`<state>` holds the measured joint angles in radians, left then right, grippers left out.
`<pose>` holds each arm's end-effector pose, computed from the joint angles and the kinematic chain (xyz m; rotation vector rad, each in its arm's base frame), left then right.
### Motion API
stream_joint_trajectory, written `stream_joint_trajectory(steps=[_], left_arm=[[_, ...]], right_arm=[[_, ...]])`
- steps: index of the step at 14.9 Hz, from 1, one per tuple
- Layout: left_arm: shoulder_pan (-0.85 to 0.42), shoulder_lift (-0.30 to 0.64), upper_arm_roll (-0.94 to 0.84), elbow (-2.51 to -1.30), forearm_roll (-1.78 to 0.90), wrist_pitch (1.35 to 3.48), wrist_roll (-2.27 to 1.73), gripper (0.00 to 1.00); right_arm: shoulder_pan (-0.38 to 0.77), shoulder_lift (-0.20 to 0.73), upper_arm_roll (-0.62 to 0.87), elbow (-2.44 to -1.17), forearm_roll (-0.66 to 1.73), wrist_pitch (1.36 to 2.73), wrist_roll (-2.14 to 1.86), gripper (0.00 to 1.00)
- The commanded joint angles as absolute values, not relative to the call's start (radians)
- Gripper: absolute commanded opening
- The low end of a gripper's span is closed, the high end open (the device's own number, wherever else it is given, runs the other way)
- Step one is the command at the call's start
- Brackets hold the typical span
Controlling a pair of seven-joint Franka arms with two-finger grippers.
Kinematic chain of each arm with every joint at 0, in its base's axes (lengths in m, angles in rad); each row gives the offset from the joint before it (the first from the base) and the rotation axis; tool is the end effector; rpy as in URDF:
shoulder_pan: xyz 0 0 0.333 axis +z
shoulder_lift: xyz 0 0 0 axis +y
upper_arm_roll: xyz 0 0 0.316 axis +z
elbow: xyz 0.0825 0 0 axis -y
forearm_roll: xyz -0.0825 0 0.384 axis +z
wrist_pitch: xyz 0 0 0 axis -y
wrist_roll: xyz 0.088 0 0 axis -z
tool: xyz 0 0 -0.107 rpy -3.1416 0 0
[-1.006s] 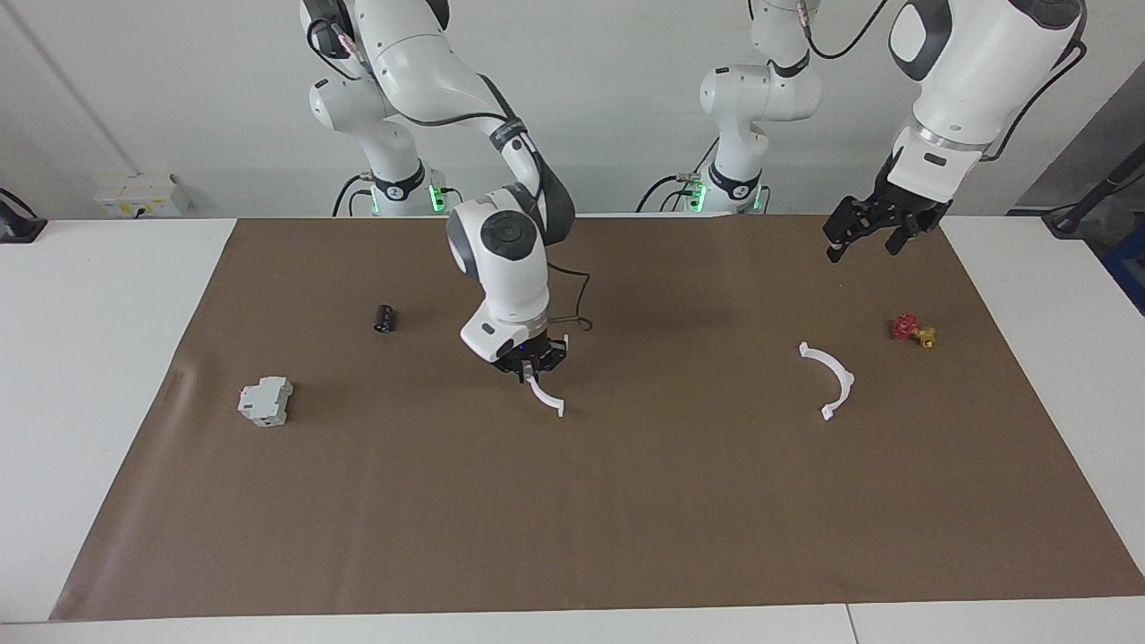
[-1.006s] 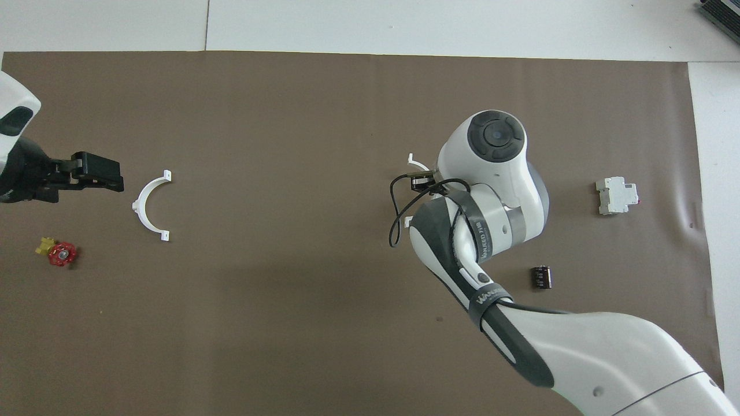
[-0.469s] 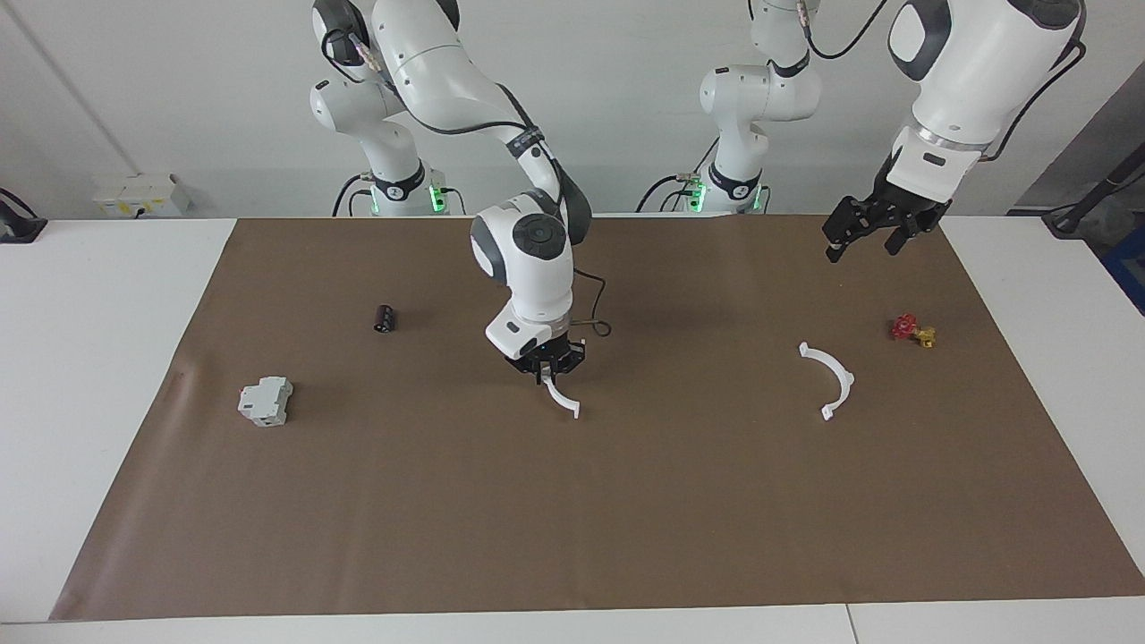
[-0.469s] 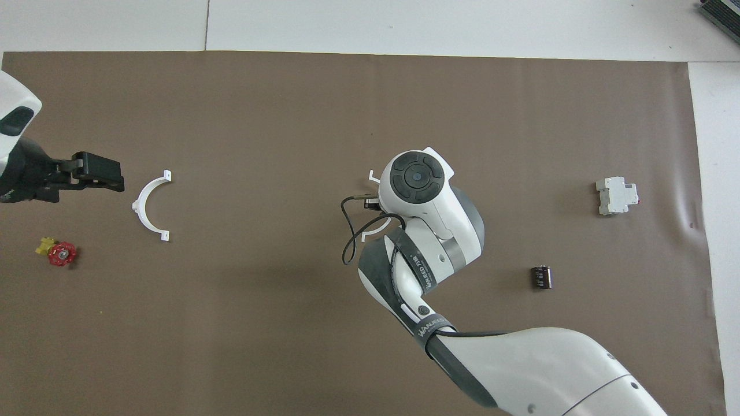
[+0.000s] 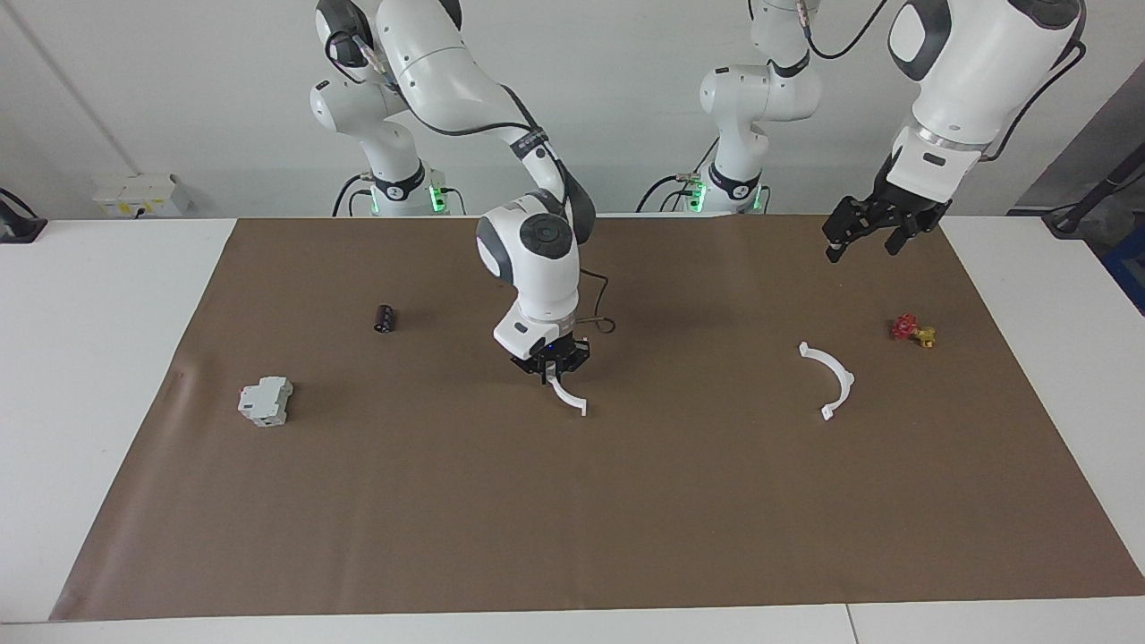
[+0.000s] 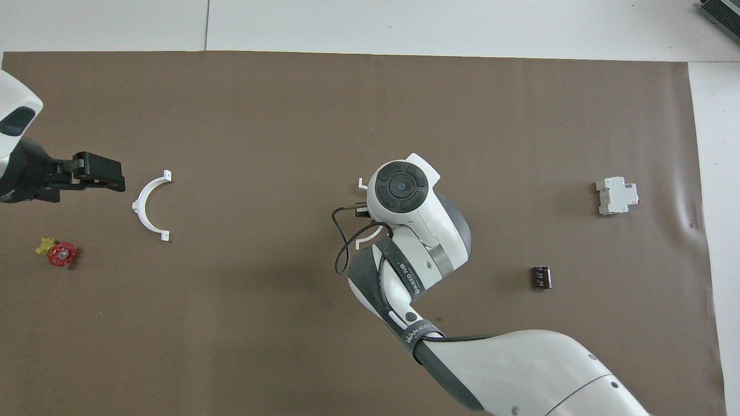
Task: Assemble drain pipe with both arms
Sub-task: 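Carry the half-ring to the table center and release it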
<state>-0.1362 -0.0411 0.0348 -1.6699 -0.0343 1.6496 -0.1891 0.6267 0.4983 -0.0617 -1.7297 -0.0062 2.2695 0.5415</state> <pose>0.5447 -0.0585 0.6071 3.1001 0.1396 0.0239 0.5640 0.3621 0.2992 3.1332 0.0556 0.0846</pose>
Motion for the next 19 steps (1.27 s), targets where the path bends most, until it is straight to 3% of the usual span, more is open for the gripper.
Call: stream_joint_trajectory(steps=[1,7,8,9,11,14,19], left_arm=[[-0.13,-0.071,0.031,-1.706,-0.048,1.671,-0.196,1.0],[-0.13,-0.071,0.031,-1.706,-0.048,1.671,-0.198,1.0],[-0.13,-0.071,0.031,-1.706,-0.048,1.671,-0.198,1.0],[-0.13,-0.071,0.031,-1.706,-0.048,1.671,-0.198,1.0],[-0.13,-0.071,0.031,-1.707,-0.048,1.672,-0.198,1.0],[-0.13,-0.092,0.034,-1.777,-0.048,1.756,-0.198,1.0],[-0.126,-0.04,0.04,-1.862,-0.046,1.882,-0.199,1.0]], right_arm=[[0.653,0.526,-0.063,-1.726,-0.011,2.321,0.537,0.0],[0.652,0.528,-0.063,-1.726,-0.014,2.329,0.535,0.0],[0.653,0.528,-0.063,-1.726,-0.014,2.329,0.538,0.63],[0.661,0.526,-0.063,-1.724,-0.009,2.326,0.543,1.0],[0.664,0.509,-0.064,-1.718,-0.006,2.307,0.552,1.0],[0.637,0.401,-0.08,-1.723,-0.009,2.228,0.554,1.0],[0.485,0.212,-0.08,-1.732,-0.014,2.097,0.47,1.0]])
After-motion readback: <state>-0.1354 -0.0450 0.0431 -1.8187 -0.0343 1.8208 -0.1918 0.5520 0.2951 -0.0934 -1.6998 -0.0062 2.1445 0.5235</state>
